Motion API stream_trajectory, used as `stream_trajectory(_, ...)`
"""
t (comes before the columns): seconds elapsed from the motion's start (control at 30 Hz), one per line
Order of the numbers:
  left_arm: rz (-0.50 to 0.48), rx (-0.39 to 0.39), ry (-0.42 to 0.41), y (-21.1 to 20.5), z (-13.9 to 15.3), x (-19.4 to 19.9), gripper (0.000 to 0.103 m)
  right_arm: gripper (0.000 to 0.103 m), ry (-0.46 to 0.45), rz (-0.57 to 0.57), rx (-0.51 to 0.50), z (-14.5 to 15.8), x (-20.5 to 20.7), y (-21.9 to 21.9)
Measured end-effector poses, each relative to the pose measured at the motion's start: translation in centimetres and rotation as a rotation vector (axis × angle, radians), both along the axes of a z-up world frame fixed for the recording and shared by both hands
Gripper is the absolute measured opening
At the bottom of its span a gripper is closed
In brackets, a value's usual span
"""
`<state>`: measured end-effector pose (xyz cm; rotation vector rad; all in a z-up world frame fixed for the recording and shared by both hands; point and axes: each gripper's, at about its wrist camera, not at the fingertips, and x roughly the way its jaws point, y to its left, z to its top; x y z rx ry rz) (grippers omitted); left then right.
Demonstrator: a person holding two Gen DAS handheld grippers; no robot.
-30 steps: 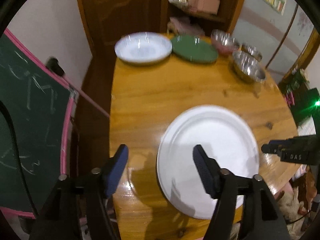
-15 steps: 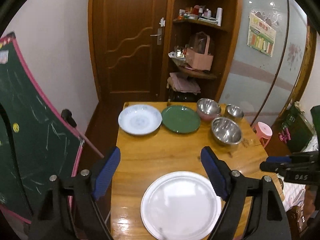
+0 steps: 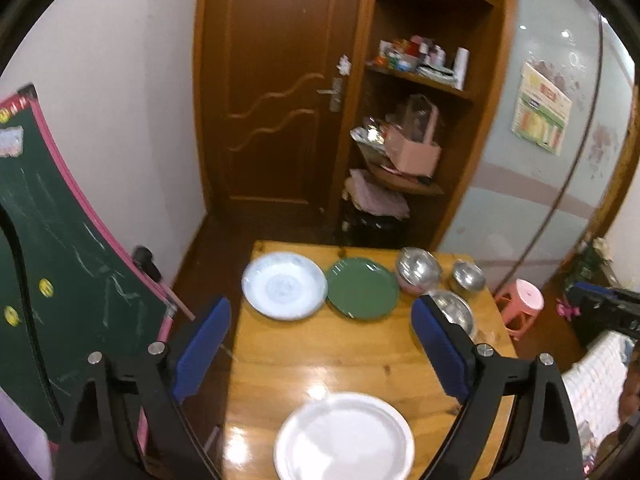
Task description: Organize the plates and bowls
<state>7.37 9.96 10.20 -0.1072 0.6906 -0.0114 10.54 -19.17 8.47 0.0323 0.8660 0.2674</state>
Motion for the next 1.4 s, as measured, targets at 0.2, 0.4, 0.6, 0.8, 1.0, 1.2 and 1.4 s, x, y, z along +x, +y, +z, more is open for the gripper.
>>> stream_trajectory(0.2,0.013,0.001,-0.029,0.8,1.4,3.2,0.091,0.049,-0.055,-0.045,0.012,2.1,3.6,-0.4)
stream_trajectory(0.4,-0.042,0.013,0.023,-1.2,-0.7,8.4,0.092,0.049,-0.012,-0.072,0.016,0.0,8.1,0.3)
stream_trajectory(0.6,-0.085,0.076,0.087,-3.8,-4.7,15.3,0.092,0.049,0.095,-0.072,0.059,-4.8,12.1,1.0)
stream_trajectory(0.8,-0.131,0.082,0.175,-5.4,-10.6,22.8,0.092,0.049,0.207,-0.079,0.101,-9.9,15.7,1.9)
stream_trajectory(1.0,-0.161,0.069,0.287,-6.5,-17.2,28.4,0.091,0.049,0.288,-0.102,0.142,-14.9,18.5,2.5)
stream_trajectory(1.2,-0.213,0.059,0.388,-7.4,-23.0,31.4,0.087,0.049,0.368,-0.134,0.203,-19.3,20.6,2.5)
stream_trajectory(1.4,-0.233,0.013,0.438,-7.2,-26.0,33.5,0.076,0.049,0.422,-0.167,0.282,-22.3,22.6,2.1)
